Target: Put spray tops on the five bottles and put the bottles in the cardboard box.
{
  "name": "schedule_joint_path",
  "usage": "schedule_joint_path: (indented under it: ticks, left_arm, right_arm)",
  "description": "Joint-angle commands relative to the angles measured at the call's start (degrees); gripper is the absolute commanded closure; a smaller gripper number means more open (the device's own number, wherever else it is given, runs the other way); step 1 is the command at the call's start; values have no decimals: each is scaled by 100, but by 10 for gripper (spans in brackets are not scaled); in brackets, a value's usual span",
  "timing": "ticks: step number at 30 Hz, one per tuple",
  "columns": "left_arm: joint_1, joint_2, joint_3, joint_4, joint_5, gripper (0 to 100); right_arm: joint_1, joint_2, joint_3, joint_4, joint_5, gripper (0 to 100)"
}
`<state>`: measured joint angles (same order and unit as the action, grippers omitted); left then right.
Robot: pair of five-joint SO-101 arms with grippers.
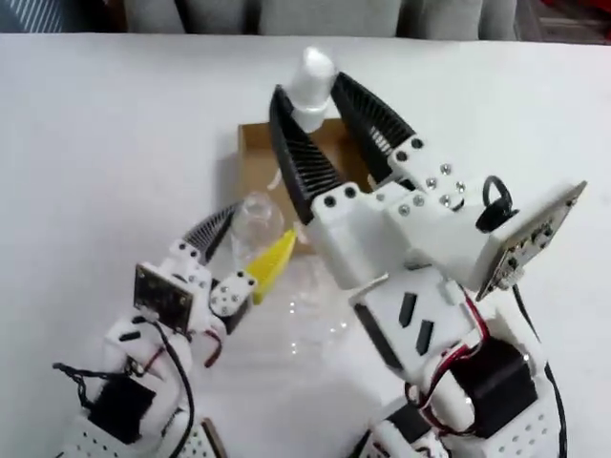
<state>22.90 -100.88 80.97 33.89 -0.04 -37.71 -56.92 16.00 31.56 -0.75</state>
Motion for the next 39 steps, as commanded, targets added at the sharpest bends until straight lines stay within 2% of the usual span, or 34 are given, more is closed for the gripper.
schedule_joint_path:
  ticks: [1, 12, 29, 32, 39]
  left_arm:
    - [84, -92, -26, -185, 44, 978]
    - [75, -92, -26, -176, 53, 978]
    - [84, -101, -53, -53, 44, 978]
    - [84, -101, -44, -53, 44, 978]
    - [84, -101, -35, -62, 35, 978]
  right_arm:
    - [-145, -22, -229, 31, -229, 984]
    - [-295, -13, -193, 338, -255, 984]
    - [-286, -4, 492, -119, -211, 984]
    - [-189, 4, 316, -303, -211, 984]
    - [110, 593, -466, 31, -220, 984]
